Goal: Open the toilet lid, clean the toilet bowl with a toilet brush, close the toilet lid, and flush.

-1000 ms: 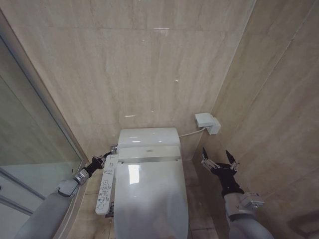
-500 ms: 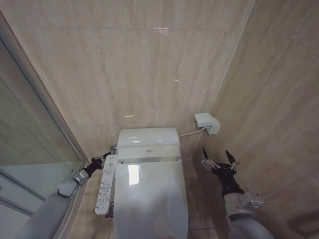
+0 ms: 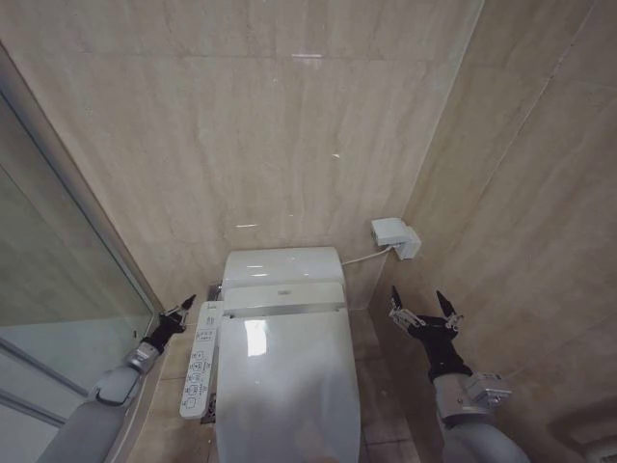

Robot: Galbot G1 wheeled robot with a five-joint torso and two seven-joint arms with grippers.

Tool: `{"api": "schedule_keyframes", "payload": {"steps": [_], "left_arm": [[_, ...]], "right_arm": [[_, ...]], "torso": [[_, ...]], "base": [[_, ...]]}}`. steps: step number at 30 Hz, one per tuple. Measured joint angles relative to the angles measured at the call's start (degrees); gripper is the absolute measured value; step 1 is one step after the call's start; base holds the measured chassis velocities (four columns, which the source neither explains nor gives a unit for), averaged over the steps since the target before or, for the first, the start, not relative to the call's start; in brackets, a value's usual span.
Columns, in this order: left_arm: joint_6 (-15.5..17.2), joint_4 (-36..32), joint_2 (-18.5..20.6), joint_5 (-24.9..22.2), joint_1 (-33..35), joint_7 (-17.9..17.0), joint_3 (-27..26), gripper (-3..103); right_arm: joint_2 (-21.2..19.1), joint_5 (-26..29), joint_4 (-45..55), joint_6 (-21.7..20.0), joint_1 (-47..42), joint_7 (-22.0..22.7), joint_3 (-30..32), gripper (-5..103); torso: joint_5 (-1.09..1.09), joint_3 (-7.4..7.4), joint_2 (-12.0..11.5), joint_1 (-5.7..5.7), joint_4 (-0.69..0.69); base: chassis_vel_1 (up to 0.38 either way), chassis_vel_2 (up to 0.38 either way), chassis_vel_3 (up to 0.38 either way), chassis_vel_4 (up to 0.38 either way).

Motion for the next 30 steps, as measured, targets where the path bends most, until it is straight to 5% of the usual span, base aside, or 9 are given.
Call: {"api": "schedule_keyframes", "payload": {"steps": [12,20,21,28,29,30], "left_arm": [[10.61,-20.87,-2.58,-9.11,9.25,-13.63,-4.06,0],[15.24,-34.55,-3.92,-12.16,16.36,-14.52,-6.55,7],[15.69,-36.28,-4.1,-12.24,17.36,-14.81,-7.11,33],[18.74,-44.87,-5.44,-13.82,22.15,-16.39,-9.7,33],[19.68,-47.45,-6.1,-13.98,23.72,-16.88,-10.67,61],[20.35,-49.17,-6.65,-14.0,24.77,-17.26,-11.46,61]], "right_arm": [[0.0,0.0,0.0,0.0,0.0,0.01,0.0,100],[0.0,0.0,0.0,0.0,0.0,0.0,0.0,100],[0.0,0.0,0.0,0.0,0.0,0.0,0.0,100],[0.0,0.0,0.0,0.0,0.0,0.0,0.0,100],[0.0,0.0,0.0,0.0,0.0,0.0,0.0,100],[0.0,0.0,0.0,0.0,0.0,0.0,0.0,100]], "torso": [[0.02,0.0,0.0,0.0,-0.02],[0.02,0.0,0.0,0.0,-0.02],[0.02,0.0,0.0,0.0,-0.01],[0.01,0.0,0.0,0.01,-0.02],[0.02,0.0,0.0,0.01,-0.02],[0.02,0.0,0.0,0.01,-0.02]], "base": [[0.0,0.0,0.0,0.0],[0.0,0.0,0.0,0.0],[0.0,0.0,0.0,0.0],[0.0,0.0,0.0,0.0],[0.0,0.0,0.0,0.0],[0.0,0.0,0.0,0.0]]}}
